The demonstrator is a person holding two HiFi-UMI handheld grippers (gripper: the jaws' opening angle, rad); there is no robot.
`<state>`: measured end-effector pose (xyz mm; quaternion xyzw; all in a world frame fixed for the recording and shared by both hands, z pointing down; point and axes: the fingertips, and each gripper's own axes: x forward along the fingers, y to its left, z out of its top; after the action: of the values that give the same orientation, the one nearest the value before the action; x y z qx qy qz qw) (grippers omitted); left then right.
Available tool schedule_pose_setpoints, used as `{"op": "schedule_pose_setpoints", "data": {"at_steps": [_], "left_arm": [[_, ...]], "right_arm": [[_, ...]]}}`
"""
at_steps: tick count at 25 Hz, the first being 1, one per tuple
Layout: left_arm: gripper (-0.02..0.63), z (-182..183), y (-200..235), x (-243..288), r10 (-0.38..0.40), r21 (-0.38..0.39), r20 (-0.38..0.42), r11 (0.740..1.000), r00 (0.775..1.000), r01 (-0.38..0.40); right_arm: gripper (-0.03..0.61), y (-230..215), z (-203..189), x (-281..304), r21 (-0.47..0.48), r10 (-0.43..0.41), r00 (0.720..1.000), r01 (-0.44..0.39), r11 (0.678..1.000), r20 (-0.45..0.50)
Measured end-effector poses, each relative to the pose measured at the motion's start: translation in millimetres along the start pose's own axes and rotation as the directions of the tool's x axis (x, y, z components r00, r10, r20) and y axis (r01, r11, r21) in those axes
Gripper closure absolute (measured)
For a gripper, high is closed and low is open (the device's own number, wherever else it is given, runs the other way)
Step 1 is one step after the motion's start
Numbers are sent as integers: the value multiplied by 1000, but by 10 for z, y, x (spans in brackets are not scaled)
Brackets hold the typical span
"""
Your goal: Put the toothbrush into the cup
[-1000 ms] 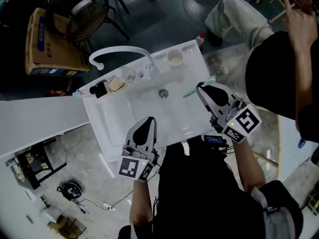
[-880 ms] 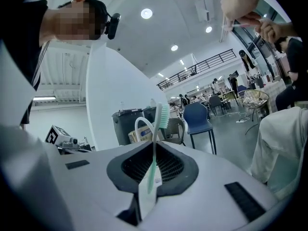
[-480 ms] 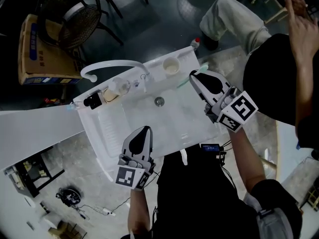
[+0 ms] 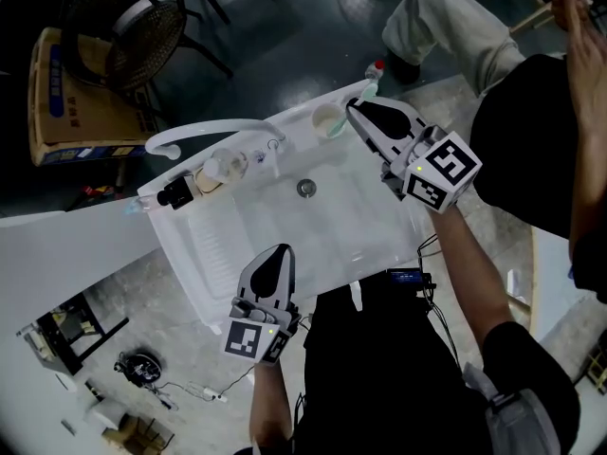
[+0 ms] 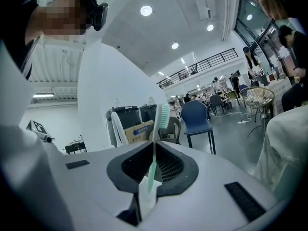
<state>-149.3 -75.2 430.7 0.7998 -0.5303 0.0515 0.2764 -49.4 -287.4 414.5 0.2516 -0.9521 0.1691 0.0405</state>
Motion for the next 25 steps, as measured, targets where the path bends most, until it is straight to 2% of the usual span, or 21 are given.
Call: {"op": "schedule_pose_setpoints", "data": {"at_steps": [10,25], "left_arm": [[603,-1,112,30,12,-20,7,1000,1000,-12],[603,-71,117,194,-11,-32,-10,999,1000,10]], "right_arm": [[548,-265,-273,265,29,-43,997,45,999,-63],[546,-368,-769,508,23,-49,989,52,998,-142]]}}
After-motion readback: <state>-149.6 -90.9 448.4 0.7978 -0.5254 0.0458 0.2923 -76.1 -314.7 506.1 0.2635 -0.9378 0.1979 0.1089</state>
